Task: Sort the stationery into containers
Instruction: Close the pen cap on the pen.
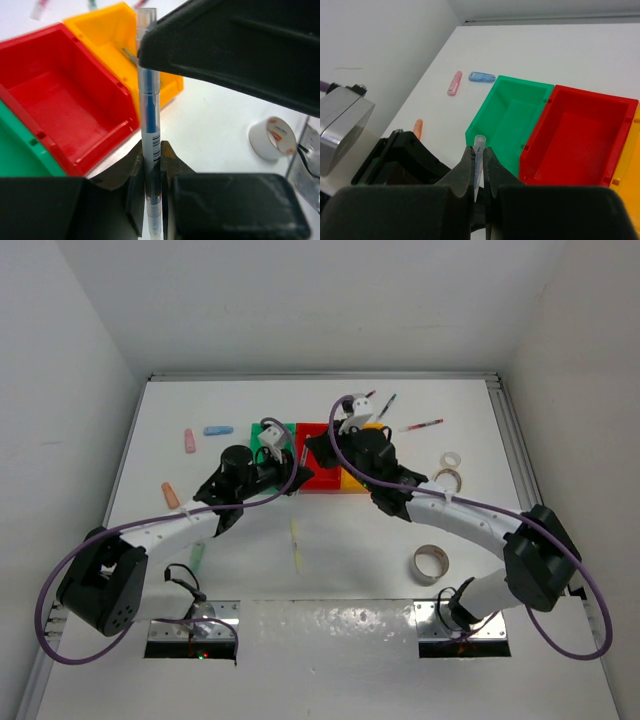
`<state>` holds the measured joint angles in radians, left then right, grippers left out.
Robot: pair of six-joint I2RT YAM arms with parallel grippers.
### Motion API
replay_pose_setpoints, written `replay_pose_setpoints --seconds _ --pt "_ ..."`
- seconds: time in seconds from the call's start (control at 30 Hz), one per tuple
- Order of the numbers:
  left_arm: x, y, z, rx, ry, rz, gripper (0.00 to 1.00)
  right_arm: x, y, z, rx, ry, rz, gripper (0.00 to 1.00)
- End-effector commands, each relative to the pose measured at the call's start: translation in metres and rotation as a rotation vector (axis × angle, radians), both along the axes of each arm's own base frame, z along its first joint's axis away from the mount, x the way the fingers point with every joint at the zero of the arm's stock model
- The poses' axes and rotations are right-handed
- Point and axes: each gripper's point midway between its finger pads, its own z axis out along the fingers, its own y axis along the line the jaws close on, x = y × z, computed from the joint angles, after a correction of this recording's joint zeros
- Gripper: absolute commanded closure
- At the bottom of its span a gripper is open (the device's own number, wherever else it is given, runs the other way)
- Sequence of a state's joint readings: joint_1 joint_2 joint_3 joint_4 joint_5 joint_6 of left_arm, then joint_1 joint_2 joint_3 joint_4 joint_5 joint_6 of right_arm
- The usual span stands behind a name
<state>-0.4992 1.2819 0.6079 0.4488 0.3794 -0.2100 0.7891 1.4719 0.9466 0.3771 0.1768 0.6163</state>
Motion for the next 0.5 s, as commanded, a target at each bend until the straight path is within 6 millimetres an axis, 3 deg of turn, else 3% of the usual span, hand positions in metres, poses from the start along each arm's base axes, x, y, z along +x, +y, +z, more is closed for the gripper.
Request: replay_pose_setpoints --seconds 0.0,0.47 --pt "0.021 -0.006 0.095 -0.149 -0.283 -0.022 1.00 -0.038 0.003 -0.045 -0.095 0.033 0.106 1.00" --pt "-0.005 -0.023 0.115 -0.107 -0.465 -0.275 1.00 -0.090 0.008 -0.098 -0.168 0.007 0.246 1.00"
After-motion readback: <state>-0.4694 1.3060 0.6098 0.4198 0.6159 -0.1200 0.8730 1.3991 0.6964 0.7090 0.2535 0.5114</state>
